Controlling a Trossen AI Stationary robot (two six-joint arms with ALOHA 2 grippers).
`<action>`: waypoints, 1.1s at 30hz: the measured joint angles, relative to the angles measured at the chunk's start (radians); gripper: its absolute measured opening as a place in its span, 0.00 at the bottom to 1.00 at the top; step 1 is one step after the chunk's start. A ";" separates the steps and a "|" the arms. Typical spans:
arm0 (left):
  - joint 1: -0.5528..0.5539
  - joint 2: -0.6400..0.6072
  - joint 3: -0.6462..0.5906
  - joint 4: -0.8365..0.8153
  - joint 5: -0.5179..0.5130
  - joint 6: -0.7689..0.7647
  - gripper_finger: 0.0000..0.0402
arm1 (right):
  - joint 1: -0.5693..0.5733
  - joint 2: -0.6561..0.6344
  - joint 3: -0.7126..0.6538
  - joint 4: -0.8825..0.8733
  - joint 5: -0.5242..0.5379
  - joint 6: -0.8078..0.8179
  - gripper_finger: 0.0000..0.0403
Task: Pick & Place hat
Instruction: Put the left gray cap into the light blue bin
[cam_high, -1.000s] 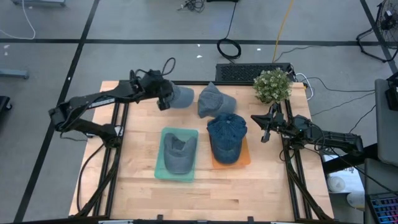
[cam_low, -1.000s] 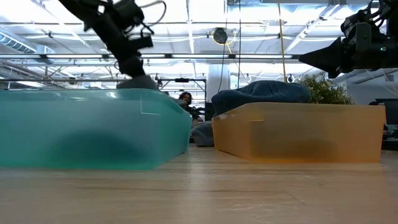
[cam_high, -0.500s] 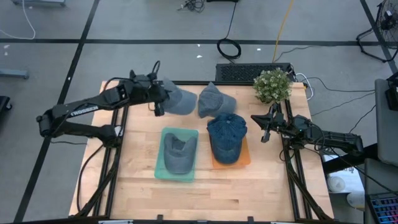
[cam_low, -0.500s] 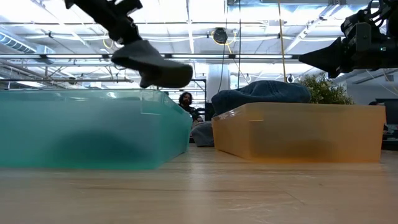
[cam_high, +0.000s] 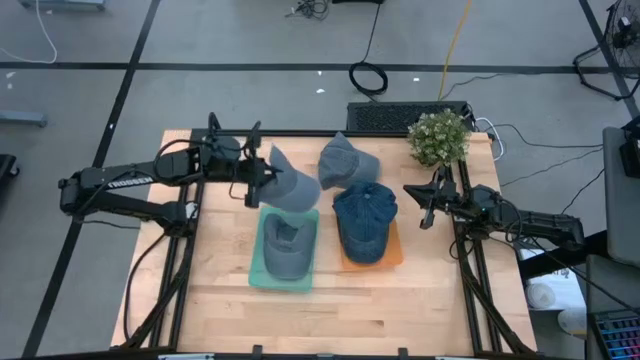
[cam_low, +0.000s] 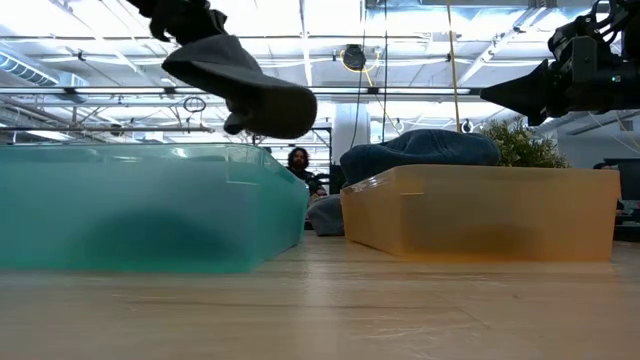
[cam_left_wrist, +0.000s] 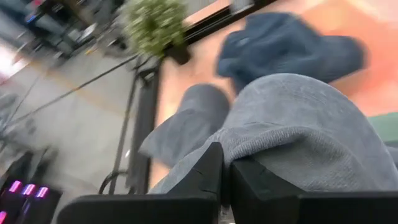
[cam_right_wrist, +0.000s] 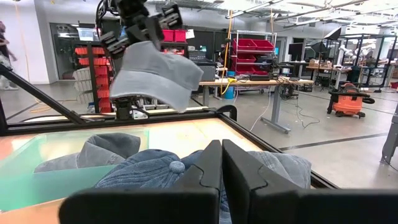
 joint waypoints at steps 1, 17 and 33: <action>-0.011 0.000 0.000 -0.003 0.025 0.017 0.05 | 0.000 0.000 0.000 0.000 0.000 0.000 0.00; -0.122 0.000 0.000 -0.047 0.369 0.129 0.03 | 0.000 0.000 0.000 0.000 0.000 0.000 0.00; -0.176 0.041 -0.001 -0.110 1.012 0.419 0.02 | 0.000 0.000 0.000 0.000 0.000 0.000 0.00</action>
